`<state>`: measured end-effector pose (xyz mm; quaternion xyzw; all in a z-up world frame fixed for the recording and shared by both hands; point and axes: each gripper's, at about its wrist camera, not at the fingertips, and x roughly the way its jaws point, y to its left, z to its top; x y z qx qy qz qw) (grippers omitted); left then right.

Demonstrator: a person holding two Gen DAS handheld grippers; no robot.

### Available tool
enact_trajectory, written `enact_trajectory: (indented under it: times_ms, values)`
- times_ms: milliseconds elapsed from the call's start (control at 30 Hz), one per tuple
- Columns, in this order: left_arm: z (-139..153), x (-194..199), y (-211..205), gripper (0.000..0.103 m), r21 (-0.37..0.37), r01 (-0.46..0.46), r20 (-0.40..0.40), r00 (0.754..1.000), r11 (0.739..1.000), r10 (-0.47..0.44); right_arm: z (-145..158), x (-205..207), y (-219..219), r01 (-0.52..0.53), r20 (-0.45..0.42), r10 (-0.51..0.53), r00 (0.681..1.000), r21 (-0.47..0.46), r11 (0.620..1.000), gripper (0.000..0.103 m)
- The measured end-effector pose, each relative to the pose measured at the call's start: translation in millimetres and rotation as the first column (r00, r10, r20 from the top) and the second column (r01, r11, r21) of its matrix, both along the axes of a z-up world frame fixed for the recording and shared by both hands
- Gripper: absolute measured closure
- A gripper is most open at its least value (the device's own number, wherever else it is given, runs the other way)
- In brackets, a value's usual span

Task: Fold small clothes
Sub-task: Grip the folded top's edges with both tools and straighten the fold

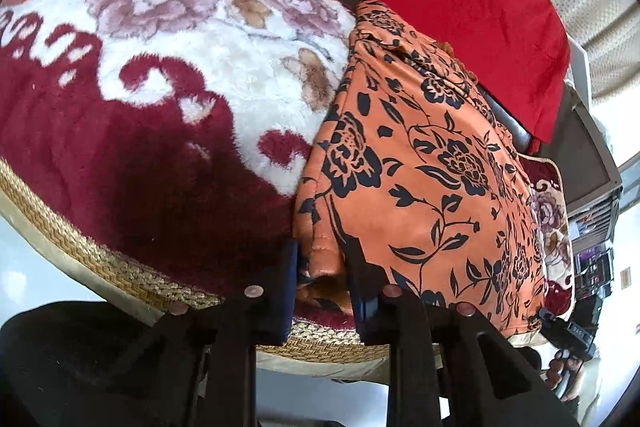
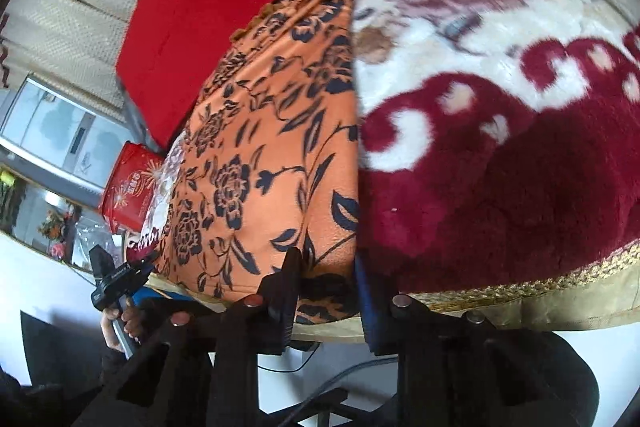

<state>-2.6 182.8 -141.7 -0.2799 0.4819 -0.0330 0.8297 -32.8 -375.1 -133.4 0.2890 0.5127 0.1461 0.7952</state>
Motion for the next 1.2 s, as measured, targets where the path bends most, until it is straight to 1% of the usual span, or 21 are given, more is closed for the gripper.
enact_trajectory:
  times_ms: [33, 100, 233, 267, 300, 333, 367, 500, 567, 633, 667, 700, 733, 767, 833, 867, 900, 933, 1033, 1100, 1200]
  values:
    - [-0.2, -0.2, -0.1, 0.078, -0.001, 0.000, 0.001, 1.000, 1.000, 0.000, -1.8, 1.4, -0.3, 0.005, -0.004, -0.005, 1.000, 0.013, 1.000, 0.075]
    - [-1.4, 1.1, -1.8, 0.056, 0.004, 0.004, -0.008, 1.000, 1.000, -0.004, -11.1, 5.4, -1.1, 0.014, -0.032, -0.013, 0.999, 0.035, 0.999, 0.072]
    - [-4.0, 4.2, -6.5, 0.054, 0.013, 0.013, -0.017, 1.000, 1.000, -0.013, -21.6, 7.2, -2.7, 0.040, -0.043, -0.036, 0.998, 0.100, 0.994, 0.058]
    - [-3.1, 4.3, -7.7, 0.064, 0.026, 0.015, -0.018, 1.000, 1.000, -0.014, -20.7, 7.4, -1.3, 0.033, -0.039, -0.029, 0.999, 0.089, 0.996, 0.058]
    - [-1.7, 4.7, -9.2, 0.093, 0.046, 0.020, -0.018, 1.000, 0.999, -0.019, -19.4, 7.5, 0.5, 0.020, -0.037, -0.017, 0.999, 0.078, 0.997, 0.063]
    - [0.3, 5.1, -10.3, 0.093, 0.049, 0.038, -0.013, 0.999, 0.998, -0.038, -16.2, 7.0, 2.8, 0.006, -0.029, -0.004, 1.000, 0.063, 0.998, 0.082]
    - [4.0, 3.0, -8.8, 0.094, 0.034, 0.033, 0.003, 0.999, 0.999, -0.034, -13.5, 6.9, 4.1, 0.000, -0.023, 0.001, 1.000, 0.059, 0.998, 0.088]
    - [24.1, -4.5, -3.5, 0.093, 0.028, 0.032, 0.068, 0.997, 0.999, -0.034, 6.4, 4.0, 0.7, 0.009, 0.031, -0.012, 0.999, 0.093, 0.996, 0.089]
    - [17.8, -1.0, -3.3, 0.091, 0.043, 0.042, 0.039, 0.998, 0.998, -0.044, 8.2, 4.7, -1.7, 0.013, 0.038, -0.017, 0.999, 0.102, 0.995, 0.088]
    - [2.2, 2.8, -4.8, 0.089, 0.052, 0.044, -0.014, 0.999, 0.998, -0.044, -3.3, 8.3, -4.5, 0.022, 0.006, -0.023, 1.000, 0.129, 0.991, 0.085]
    - [-3.2, 3.3, -5.9, 0.083, 0.057, 0.043, -0.035, 0.999, 0.997, -0.041, -10.1, 9.6, -5.5, 0.028, -0.010, -0.027, 1.000, 0.143, 0.989, 0.084]
    - [-7.5, 3.6, -7.0, 0.077, 0.054, 0.036, -0.040, 0.999, 0.998, -0.034, -16.5, 10.2, -6.5, 0.041, -0.023, -0.038, 0.999, 0.161, 0.986, 0.078]
    - [-7.7, 2.6, -7.6, 0.073, 0.039, 0.033, -0.025, 0.999, 0.999, -0.032, -22.3, 10.6, -7.3, 0.060, -0.033, -0.055, 0.998, 0.178, 0.982, 0.062]
    - [-6.0, 2.0, -8.8, 0.065, 0.028, 0.037, -0.014, 0.999, 0.999, -0.037, -24.5, 10.7, -7.4, 0.064, -0.033, -0.058, 0.998, 0.198, 0.978, 0.056]
    - [-2.3, 4.4, -13.0, 0.069, 0.062, 0.057, -0.014, 0.998, 0.996, -0.056, -21.5, 12.2, -1.6, 0.044, -0.009, -0.043, 0.999, 0.200, 0.979, 0.053]
    - [-0.7, 6.3, -14.3, 0.095, 0.079, 0.076, -0.015, 0.997, 0.994, -0.075, -19.9, 12.9, 0.5, 0.027, -0.006, -0.026, 1.000, 0.180, 0.983, 0.056]
    - [1.5, 7.0, -12.6, 0.094, 0.062, 0.077, -0.007, 0.997, 0.995, -0.077, -17.8, 14.5, 3.5, 0.012, -0.006, -0.011, 1.000, 0.155, 0.988, 0.080]
    - [6.2, 5.6, -11.0, 0.094, 0.045, 0.068, 0.012, 0.998, 0.997, -0.068, -15.9, 15.5, 3.4, 0.016, -0.006, -0.015, 1.000, 0.148, 0.989, 0.090]
    - [16.4, 1.2, -3.7, 0.094, 0.024, 0.054, 0.045, 0.997, 0.998, -0.055, 0.1, 11.8, -2.9, 0.037, 0.049, -0.047, 0.998, 0.181, 0.983, 0.090]
    - [7.3, 4.4, -2.5, 0.094, 0.024, 0.063, -0.001, 0.998, 0.998, -0.063, 7.8, 10.1, -3.8, 0.031, 0.066, -0.043, 0.997, 0.173, 0.984, 0.090]
    - [-5.8, 12.7, -7.2, 0.094, 0.048, 0.087, -0.074, 0.994, 0.995, -0.083, -13.1, 14.4, -6.0, 0.039, -0.008, -0.038, 0.999, 0.162, 0.986, 0.090]
